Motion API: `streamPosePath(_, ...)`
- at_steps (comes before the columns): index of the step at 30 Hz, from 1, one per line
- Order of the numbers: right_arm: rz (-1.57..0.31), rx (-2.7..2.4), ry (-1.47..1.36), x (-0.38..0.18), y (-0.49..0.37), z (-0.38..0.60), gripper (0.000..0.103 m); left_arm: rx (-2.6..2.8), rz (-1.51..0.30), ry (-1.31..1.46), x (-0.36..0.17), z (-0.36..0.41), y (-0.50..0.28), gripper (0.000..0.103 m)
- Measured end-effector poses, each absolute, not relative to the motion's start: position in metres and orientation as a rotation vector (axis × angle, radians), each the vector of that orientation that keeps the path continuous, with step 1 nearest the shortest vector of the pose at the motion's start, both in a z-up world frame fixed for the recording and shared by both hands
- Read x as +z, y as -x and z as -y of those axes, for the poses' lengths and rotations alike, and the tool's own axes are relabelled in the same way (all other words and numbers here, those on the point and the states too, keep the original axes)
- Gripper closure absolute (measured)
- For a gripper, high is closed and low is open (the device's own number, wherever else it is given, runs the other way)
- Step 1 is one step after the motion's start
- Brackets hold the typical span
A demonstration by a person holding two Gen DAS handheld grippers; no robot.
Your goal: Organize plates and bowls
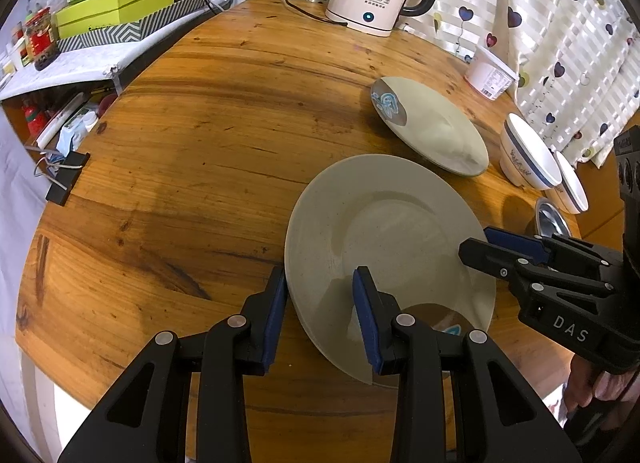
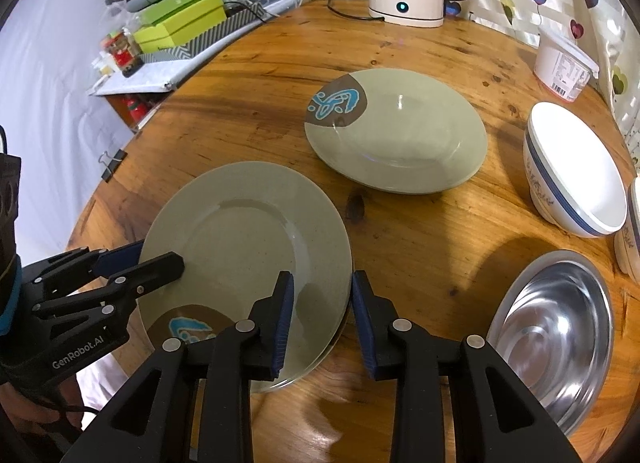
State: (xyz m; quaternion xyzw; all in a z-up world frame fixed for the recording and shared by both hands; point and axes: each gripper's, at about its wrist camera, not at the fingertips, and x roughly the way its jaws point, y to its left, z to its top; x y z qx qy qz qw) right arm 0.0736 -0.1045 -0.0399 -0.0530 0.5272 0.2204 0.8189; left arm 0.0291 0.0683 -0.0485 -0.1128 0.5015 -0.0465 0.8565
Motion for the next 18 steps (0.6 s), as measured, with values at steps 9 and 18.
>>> streamPosePath(9,-1.077,0.47,0.107,-0.025,-0.068,0.11,0.068,-0.111,-1.01,0.236,-0.038,-0.075,-0.027,0.067)
streamPosePath(18,-0.951,0.477,0.146,0.01,-0.056,0.113,0.058,-0.123,-0.959,0.221,-0.017,-0.074,-0.03,0.067)
